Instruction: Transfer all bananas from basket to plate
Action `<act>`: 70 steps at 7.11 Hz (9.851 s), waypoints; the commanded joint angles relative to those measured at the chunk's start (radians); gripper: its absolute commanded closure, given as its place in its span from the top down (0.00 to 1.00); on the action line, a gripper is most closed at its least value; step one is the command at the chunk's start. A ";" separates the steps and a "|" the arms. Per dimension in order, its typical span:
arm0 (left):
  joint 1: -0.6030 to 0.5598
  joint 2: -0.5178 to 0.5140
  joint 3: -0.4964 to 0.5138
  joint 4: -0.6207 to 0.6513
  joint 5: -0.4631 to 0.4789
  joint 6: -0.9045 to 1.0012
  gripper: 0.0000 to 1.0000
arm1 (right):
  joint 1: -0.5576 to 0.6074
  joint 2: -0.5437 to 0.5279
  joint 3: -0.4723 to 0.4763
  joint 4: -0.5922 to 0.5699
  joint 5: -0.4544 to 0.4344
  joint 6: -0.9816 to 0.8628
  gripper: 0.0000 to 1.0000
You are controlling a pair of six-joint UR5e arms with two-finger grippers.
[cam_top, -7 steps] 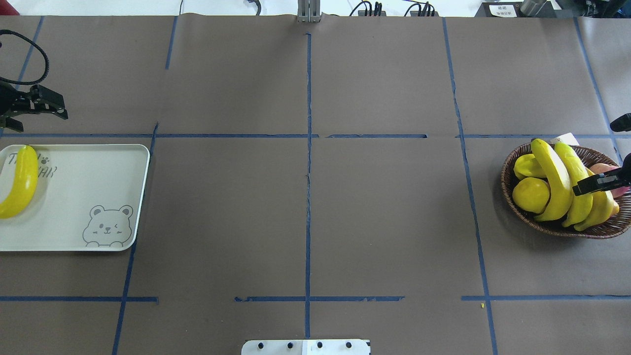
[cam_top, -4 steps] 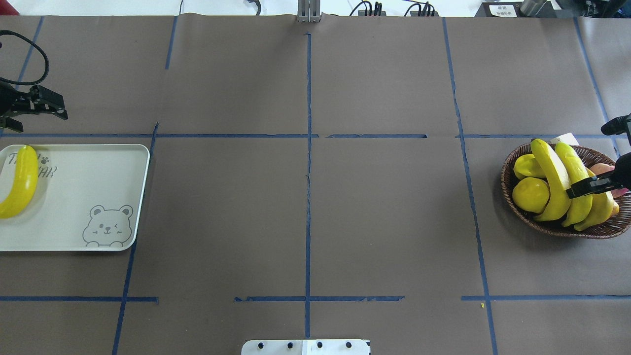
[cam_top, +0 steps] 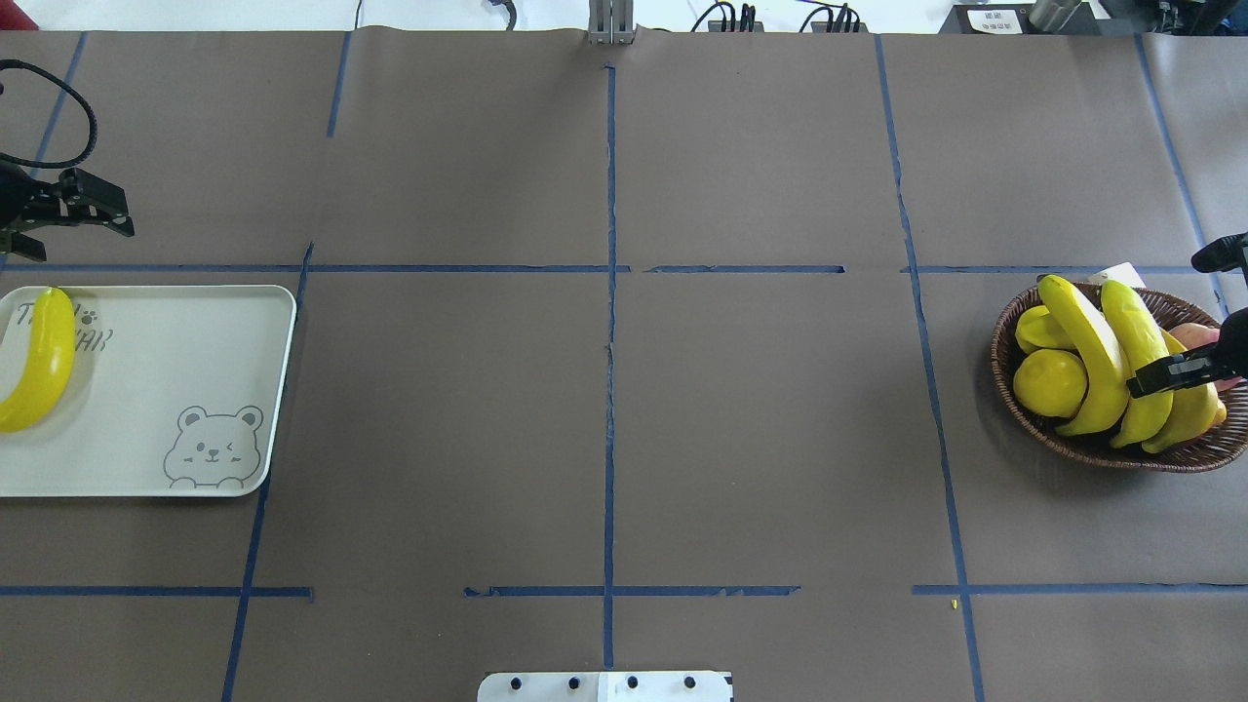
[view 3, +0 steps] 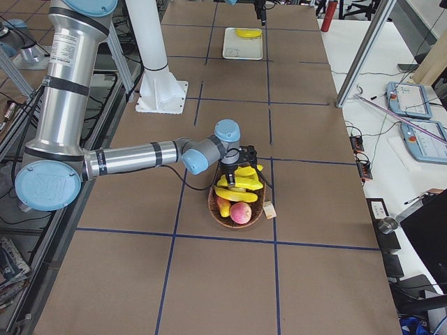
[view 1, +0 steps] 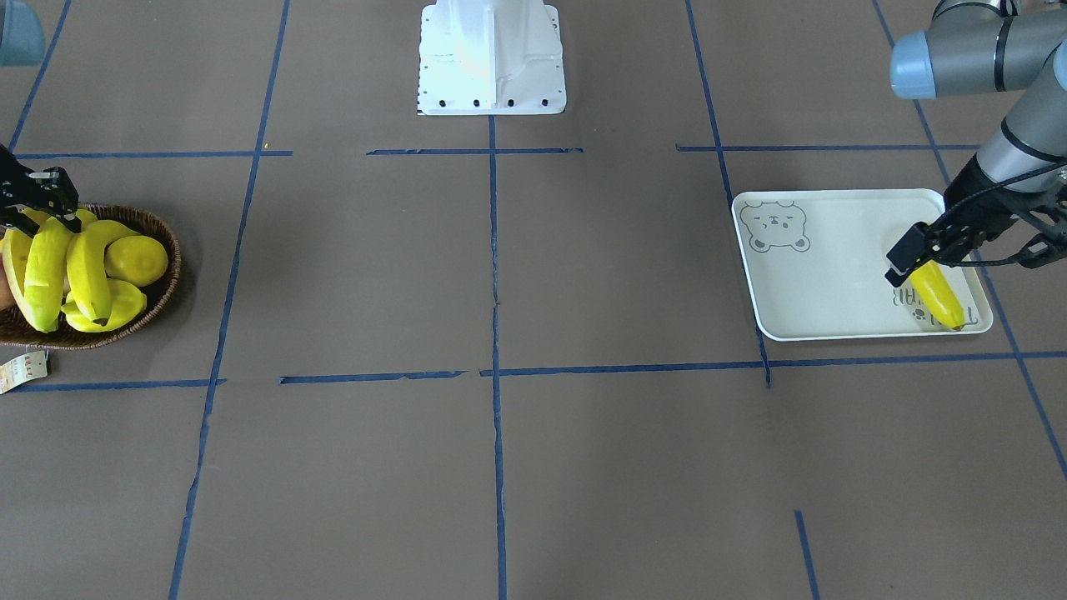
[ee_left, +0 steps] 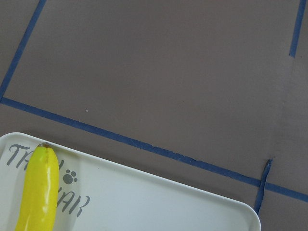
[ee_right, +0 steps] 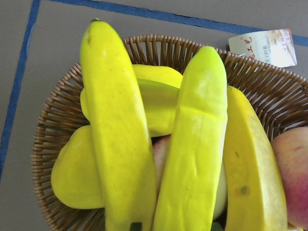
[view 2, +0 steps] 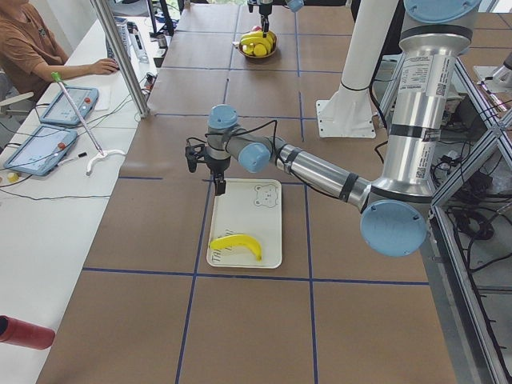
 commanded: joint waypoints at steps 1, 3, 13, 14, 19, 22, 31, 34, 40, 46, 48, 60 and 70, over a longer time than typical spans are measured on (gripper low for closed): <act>0.000 0.000 0.000 0.002 0.000 0.000 1.00 | 0.001 0.001 0.004 -0.001 0.003 0.001 0.53; 0.000 0.000 0.000 0.000 0.000 0.000 1.00 | 0.001 0.001 -0.001 -0.001 0.004 0.001 0.53; 0.000 -0.002 0.000 0.000 0.000 0.000 1.00 | 0.004 -0.001 -0.004 -0.008 -0.004 -0.001 0.03; 0.000 -0.002 0.000 0.002 0.000 0.000 1.00 | 0.018 -0.004 0.001 -0.010 0.002 -0.001 0.01; 0.000 0.000 -0.013 0.005 -0.002 0.000 1.00 | 0.235 -0.050 0.077 -0.014 0.285 -0.008 0.00; 0.009 -0.012 -0.016 -0.005 -0.005 -0.002 1.00 | 0.216 -0.007 0.122 -0.013 0.281 -0.002 0.00; 0.293 -0.356 0.092 -0.653 0.012 -0.715 1.00 | -0.400 0.648 0.105 0.003 -0.250 0.746 0.01; 0.380 -0.422 0.095 -0.672 0.086 -0.718 1.00 | -0.504 0.699 0.096 0.001 -0.311 0.746 0.01; 0.529 -0.488 0.122 -0.672 0.151 -0.713 1.00 | -0.530 0.725 0.095 0.001 -0.311 0.746 0.01; 0.540 -0.503 0.150 -0.675 0.164 -0.712 0.44 | -0.530 0.723 0.098 0.001 -0.311 0.746 0.00; 0.540 -0.500 0.150 -0.675 0.161 -0.704 0.00 | -0.530 0.723 0.098 0.001 -0.311 0.746 0.00; 0.375 -0.378 0.120 -0.383 0.152 -0.628 0.00 | -0.504 0.561 0.294 -0.008 -0.296 0.748 0.99; 0.236 0.065 0.134 -0.060 0.230 -0.158 0.00 | -0.467 0.493 0.280 -0.007 -0.331 0.746 0.99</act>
